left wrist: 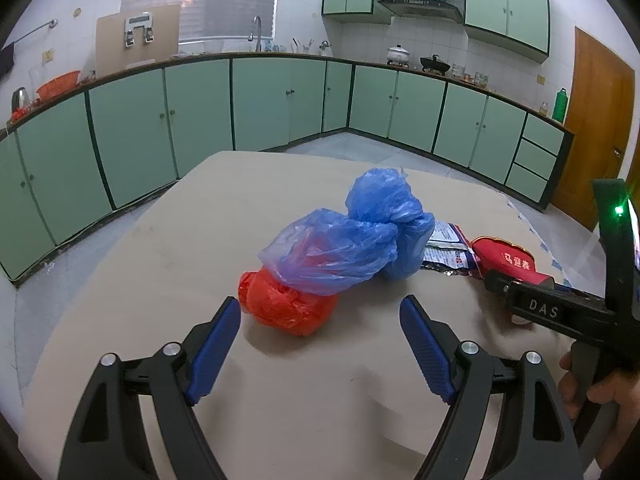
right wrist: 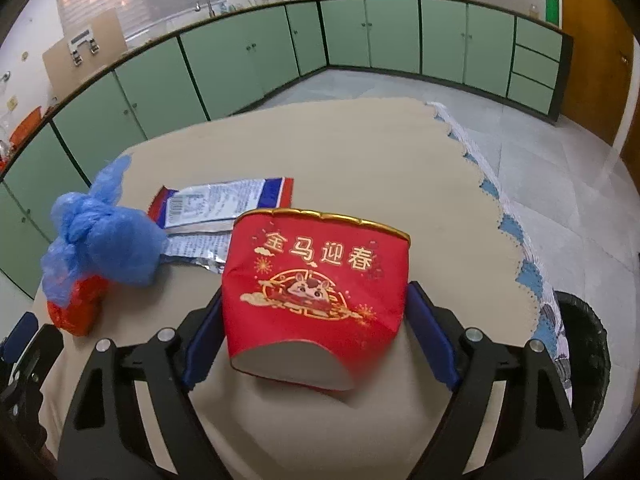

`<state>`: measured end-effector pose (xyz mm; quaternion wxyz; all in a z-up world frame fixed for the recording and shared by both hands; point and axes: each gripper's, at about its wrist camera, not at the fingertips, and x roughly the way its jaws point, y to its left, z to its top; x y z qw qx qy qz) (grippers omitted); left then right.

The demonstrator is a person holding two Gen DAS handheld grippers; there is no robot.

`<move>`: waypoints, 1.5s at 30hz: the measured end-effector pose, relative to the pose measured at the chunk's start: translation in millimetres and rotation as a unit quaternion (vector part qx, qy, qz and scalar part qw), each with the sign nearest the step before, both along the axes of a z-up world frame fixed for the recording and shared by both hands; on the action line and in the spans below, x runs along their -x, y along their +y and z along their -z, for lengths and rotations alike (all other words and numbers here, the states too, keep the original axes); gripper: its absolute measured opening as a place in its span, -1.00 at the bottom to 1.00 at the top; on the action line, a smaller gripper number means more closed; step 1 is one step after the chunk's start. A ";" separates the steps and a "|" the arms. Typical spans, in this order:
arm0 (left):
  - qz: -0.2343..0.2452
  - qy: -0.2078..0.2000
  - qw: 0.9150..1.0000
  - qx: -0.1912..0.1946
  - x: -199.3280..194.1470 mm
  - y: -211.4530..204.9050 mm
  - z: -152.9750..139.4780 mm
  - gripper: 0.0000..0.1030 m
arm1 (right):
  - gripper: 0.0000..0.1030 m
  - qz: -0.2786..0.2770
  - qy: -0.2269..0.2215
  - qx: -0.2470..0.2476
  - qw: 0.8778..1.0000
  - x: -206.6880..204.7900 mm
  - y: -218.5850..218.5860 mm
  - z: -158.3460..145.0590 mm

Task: Collect trash
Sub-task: 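Grasp the red paper cup with the right tool while the left tool grasps the blue bag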

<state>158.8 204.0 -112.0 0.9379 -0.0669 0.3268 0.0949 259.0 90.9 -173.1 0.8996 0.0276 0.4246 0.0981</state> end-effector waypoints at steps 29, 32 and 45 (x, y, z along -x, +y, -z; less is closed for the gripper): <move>0.041 -0.017 0.999 -0.027 -46.3 -32.8 -10.6 -0.82 | 0.56 -0.001 -0.036 0.013 0.999 8.8 -21.2 -19.3; 0.044 -0.032 0.998 -0.025 -32.3 -39.8 -16.5 -0.88 | 0.56 -0.002 -0.044 0.013 0.999 13.8 -22.6 -24.1; 0.080 -0.049 0.995 -0.021 11.3 -79.4 -29.5 -0.90 | 0.56 0.006 -0.073 0.012 0.997 52.2 -52.3 -59.0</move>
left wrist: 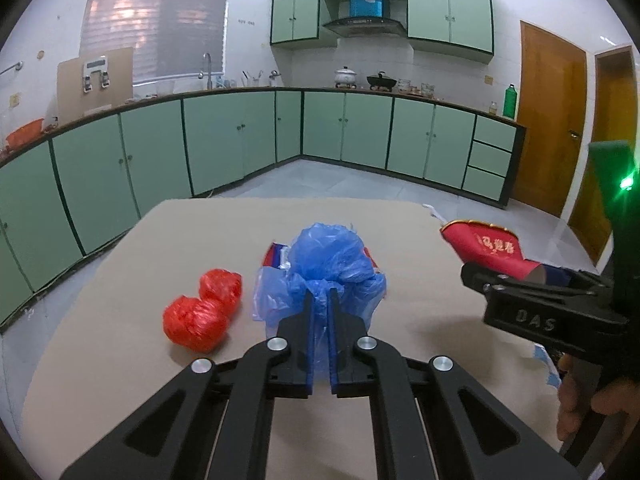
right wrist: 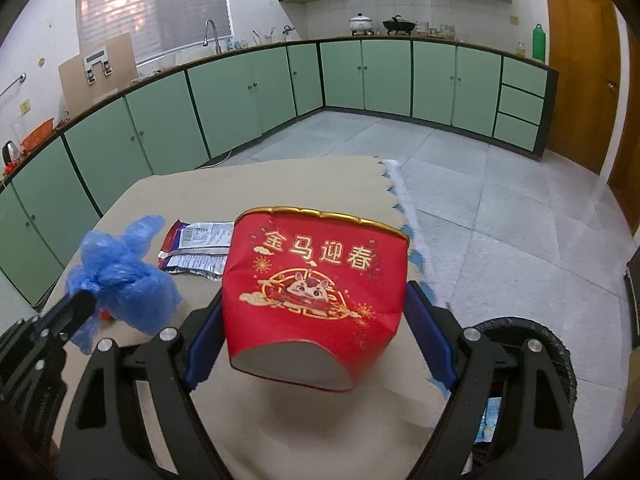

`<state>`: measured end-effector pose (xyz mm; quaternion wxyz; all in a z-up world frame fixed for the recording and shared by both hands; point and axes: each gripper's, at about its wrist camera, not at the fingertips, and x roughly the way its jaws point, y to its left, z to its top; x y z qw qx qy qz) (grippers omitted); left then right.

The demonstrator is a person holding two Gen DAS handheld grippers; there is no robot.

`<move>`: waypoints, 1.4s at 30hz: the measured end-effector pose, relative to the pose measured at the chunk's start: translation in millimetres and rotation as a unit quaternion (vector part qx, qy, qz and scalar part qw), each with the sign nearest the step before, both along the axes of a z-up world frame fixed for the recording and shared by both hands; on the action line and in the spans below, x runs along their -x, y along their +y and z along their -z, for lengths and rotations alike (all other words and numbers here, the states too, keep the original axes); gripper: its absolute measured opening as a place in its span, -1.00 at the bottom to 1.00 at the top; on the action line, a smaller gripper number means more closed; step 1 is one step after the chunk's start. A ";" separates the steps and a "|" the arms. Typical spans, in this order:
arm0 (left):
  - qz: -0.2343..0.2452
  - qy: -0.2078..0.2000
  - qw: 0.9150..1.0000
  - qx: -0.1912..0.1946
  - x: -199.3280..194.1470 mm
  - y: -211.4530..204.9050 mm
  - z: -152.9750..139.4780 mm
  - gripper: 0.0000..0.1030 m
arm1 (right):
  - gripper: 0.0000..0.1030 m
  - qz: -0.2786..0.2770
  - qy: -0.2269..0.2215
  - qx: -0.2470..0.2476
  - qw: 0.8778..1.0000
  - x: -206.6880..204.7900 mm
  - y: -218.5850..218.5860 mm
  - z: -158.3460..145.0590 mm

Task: Collect trash
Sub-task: 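Grasp the red paper cup with the right tool while the left tool grasps the blue bag, then carry the blue bag and red cup over the bin and open both tools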

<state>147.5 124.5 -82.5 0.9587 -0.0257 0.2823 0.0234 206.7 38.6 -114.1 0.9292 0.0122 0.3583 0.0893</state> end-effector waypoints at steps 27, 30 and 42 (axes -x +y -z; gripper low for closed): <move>0.107 -0.006 0.994 0.015 25.6 -122.4 -18.5 -0.90 | 0.56 0.082 -0.028 0.004 0.996 87.8 -124.7 -29.2; 0.124 -0.007 0.992 0.016 24.8 -142.1 -19.5 -0.90 | 0.56 0.101 -0.032 0.006 0.994 98.2 -146.9 -29.0; 0.196 0.000 0.980 0.021 17.7 -233.5 -15.2 -0.90 | 0.56 0.174 -0.027 0.018 0.984 129.4 -237.6 -14.0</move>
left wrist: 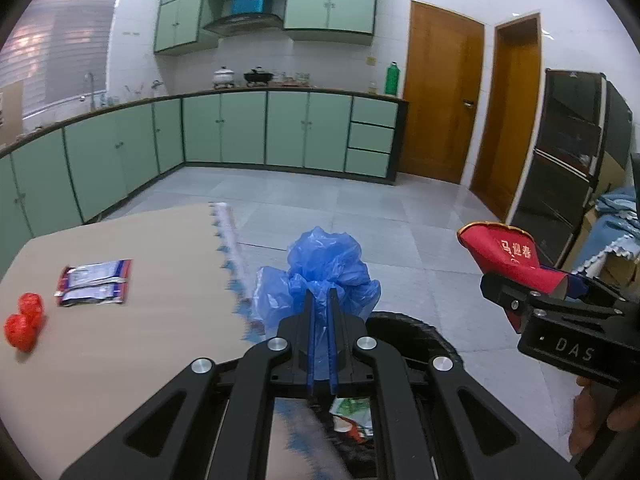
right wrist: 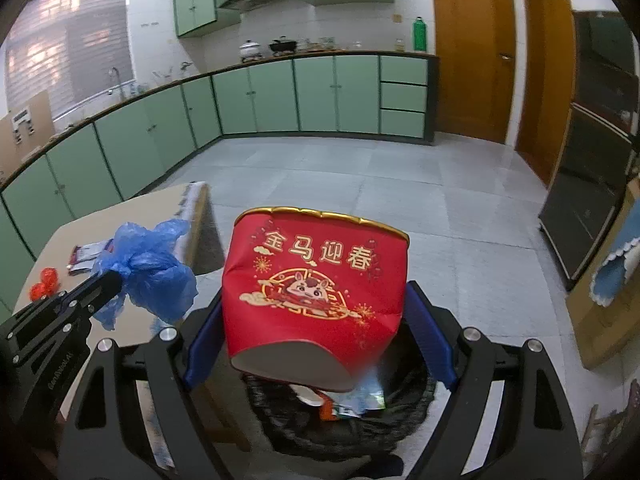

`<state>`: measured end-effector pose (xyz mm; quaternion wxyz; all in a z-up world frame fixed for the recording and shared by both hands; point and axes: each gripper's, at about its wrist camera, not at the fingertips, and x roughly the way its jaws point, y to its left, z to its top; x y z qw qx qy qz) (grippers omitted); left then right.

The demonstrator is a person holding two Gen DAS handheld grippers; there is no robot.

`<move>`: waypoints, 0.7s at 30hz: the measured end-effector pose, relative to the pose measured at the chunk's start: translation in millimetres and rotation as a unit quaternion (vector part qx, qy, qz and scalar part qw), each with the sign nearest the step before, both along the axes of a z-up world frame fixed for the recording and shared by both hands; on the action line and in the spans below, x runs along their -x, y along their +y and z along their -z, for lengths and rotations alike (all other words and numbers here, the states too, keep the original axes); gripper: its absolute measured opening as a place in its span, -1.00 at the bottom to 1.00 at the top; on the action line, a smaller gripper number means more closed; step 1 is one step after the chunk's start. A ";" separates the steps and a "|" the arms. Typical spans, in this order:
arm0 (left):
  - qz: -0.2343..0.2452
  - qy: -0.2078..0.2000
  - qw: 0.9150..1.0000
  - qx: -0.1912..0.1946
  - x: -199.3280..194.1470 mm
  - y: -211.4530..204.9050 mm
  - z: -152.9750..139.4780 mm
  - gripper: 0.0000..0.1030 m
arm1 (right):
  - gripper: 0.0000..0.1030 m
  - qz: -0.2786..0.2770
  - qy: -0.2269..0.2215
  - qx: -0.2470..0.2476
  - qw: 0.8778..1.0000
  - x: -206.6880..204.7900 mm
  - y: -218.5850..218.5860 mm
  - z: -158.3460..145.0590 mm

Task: Collect trash
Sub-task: 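Carry the blue bag and red cup over the bin and open both tools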

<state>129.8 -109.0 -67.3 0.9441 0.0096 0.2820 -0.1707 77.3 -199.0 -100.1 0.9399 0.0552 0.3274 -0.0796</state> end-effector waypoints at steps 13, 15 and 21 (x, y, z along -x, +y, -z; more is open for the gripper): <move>0.028 0.029 0.999 -0.010 -19.0 -61.0 30.5 -0.90 | 0.57 0.027 0.029 -0.001 0.999 -11.5 -49.7 39.0; 0.029 0.034 0.999 -0.012 -22.5 -63.7 34.7 -0.90 | 0.57 0.026 0.036 -0.003 0.999 -16.5 -52.6 46.5; 0.036 0.054 0.998 -0.019 -33.8 -74.3 50.3 -0.89 | 0.60 0.020 0.055 -0.005 0.998 -28.3 -60.4 68.7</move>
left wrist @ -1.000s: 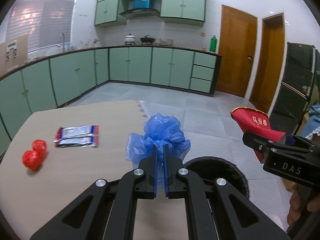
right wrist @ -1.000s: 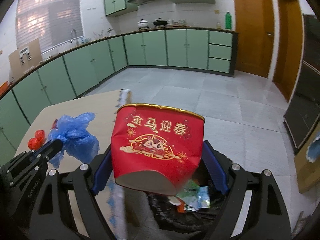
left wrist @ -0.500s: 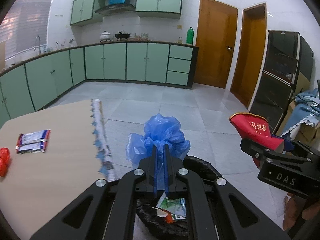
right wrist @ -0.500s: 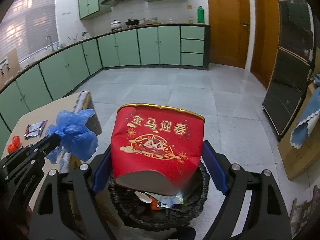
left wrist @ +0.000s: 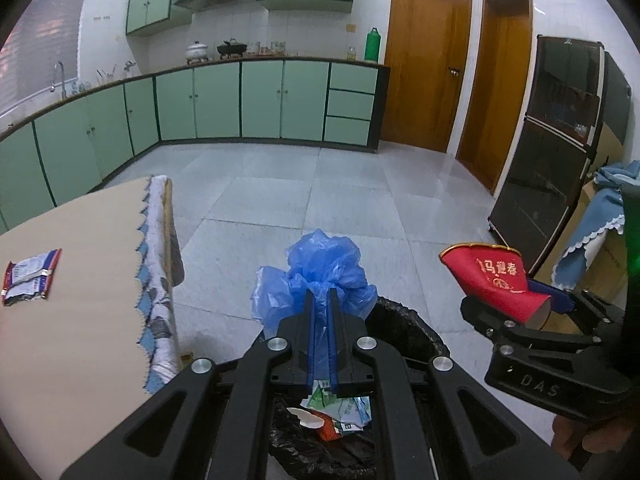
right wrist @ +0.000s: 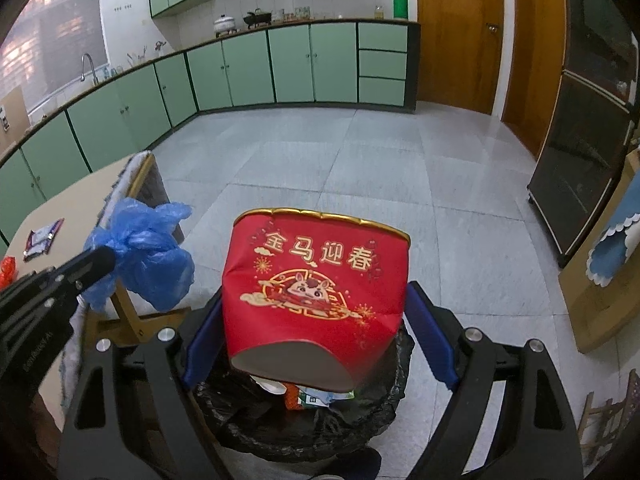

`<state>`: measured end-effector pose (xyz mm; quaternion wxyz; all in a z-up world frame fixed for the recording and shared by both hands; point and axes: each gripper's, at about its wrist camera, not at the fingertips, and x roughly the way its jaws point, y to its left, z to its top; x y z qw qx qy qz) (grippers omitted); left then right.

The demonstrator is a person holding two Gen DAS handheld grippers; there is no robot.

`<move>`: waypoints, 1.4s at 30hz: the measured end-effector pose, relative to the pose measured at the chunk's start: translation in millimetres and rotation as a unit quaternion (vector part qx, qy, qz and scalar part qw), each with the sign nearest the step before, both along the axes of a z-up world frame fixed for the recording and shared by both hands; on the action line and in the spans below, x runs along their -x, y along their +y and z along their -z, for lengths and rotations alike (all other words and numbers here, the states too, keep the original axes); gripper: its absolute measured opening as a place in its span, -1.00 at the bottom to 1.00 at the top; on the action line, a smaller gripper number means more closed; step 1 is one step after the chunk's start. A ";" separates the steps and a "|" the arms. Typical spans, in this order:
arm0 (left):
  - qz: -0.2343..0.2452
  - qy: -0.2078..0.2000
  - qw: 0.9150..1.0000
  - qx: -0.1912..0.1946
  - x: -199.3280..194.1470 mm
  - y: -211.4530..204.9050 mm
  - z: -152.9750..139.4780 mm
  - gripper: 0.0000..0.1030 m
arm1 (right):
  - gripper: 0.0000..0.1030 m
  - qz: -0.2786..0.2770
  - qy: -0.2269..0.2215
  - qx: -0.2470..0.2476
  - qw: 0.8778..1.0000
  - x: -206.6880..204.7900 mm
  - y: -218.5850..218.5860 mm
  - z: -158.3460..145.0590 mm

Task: Collect trash
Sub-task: 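Carry the blue bag and red cup over the bin and open both tools, then move both tools back over the table toward the red bag and wrapper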

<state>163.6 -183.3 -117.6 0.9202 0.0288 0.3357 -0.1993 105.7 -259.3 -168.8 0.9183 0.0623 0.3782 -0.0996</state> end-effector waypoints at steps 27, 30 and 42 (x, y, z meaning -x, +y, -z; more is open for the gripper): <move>-0.077 -0.049 0.995 0.028 7.5 95.4 -53.7 0.54 | 0.90 -0.029 -0.031 0.003 0.999 -2.3 35.8 -36.4; -0.101 -0.054 0.993 0.022 12.8 126.3 -58.1 0.56 | 0.90 -0.056 -0.042 -0.002 0.998 -7.7 63.7 -48.7; -0.214 -0.053 0.975 -0.013 24.8 260.7 -54.0 0.57 | 0.90 -0.160 -0.049 -0.010 0.986 -47.7 189.7 -66.7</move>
